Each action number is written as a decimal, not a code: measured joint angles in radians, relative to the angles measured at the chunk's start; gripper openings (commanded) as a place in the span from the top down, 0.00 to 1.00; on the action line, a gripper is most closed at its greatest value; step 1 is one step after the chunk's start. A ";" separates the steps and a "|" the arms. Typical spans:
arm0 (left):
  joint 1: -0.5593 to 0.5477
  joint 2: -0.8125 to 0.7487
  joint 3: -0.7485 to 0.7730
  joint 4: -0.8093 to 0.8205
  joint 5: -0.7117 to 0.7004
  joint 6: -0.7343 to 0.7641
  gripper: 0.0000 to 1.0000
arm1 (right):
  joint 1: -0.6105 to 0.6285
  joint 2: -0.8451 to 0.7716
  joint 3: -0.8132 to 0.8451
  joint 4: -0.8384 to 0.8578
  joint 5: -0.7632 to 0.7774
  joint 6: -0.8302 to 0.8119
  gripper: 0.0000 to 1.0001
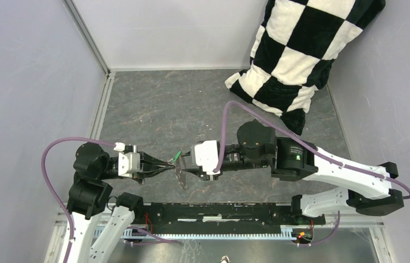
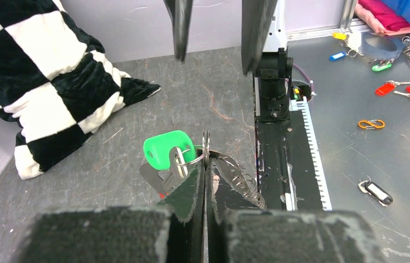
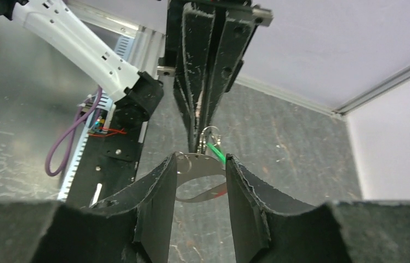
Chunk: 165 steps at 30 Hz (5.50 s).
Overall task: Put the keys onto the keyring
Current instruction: Insert the key onto the keyring, then adjust the key on the keyring.
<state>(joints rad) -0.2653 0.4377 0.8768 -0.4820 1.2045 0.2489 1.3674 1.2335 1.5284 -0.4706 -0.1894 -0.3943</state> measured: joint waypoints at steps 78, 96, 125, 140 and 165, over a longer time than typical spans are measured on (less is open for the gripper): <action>0.000 0.089 0.146 -0.378 -0.069 0.603 0.51 | -0.196 0.119 -0.035 0.002 -0.349 0.138 1.00; -0.001 0.070 0.195 -0.467 0.018 0.722 0.57 | -0.198 0.224 0.100 -0.148 -0.452 0.092 0.99; -0.001 0.111 0.223 -0.658 0.031 0.934 0.92 | -0.198 0.265 0.143 -0.198 -0.509 0.072 1.00; 0.000 0.058 0.202 -0.669 0.021 1.043 0.98 | -0.198 0.224 0.031 -0.034 -0.509 0.192 1.00; 0.004 0.011 0.158 -0.665 0.018 1.128 0.85 | -0.198 0.009 -0.507 0.767 -0.332 0.661 1.00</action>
<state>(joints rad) -0.2615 0.4484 1.0348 -1.1473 1.2228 1.3773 1.1694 1.2423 1.0210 0.2962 -0.5209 0.2665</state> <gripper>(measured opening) 0.078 0.010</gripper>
